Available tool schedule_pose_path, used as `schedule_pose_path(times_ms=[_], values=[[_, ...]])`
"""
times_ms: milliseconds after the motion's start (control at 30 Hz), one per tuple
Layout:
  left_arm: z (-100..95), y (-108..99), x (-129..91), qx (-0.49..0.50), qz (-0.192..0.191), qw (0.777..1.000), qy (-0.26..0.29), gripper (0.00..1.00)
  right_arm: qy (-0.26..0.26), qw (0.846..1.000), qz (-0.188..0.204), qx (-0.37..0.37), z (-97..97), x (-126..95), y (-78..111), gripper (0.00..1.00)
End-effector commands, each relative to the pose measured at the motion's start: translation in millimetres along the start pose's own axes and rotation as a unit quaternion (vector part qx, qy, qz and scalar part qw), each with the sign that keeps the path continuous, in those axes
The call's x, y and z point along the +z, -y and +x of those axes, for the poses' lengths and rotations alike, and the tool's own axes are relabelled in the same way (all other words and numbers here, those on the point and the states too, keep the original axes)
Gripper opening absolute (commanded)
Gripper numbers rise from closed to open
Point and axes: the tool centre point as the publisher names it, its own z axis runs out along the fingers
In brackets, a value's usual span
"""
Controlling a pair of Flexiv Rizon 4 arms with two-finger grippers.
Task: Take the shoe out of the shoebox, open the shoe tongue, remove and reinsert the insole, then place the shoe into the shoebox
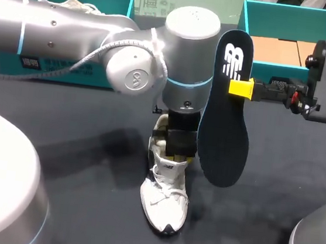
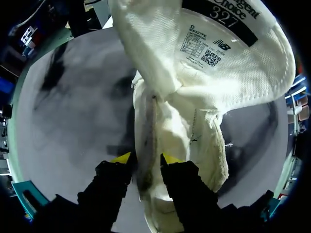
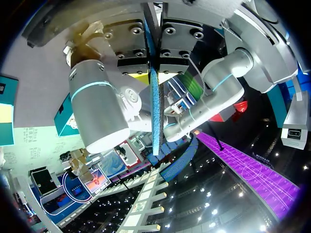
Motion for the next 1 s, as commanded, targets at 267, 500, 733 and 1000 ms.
schedule_pose_path(times_ms=[267, 500, 733, 1000], values=[[15.1, -6, -69, -0.002, -0.013, 0.991, 0.132, 1.0, 0.005, 1.0, -0.003, 0.0, 5.0, -4, 5.4, 0.0], [28.1, -7, -133, 0.02, -0.008, 0.953, 0.303, 1.0, 0.005, 1.0, -0.003, 0.0, 5.0, -4, 5.4, 0.0], [32.5, -10, -150, 0.029, 0.016, 0.924, 0.381, 1.0, 0.005, 1.0, -0.003, 0.0, 5.0, -4, 5.4, 0.0], [32.5, -10, -150, 0.029, 0.016, 0.924, 0.381, 1.0, 0.005, 1.0, -0.003, 0.0, 5.0, -4, 5.4, 0.0]])
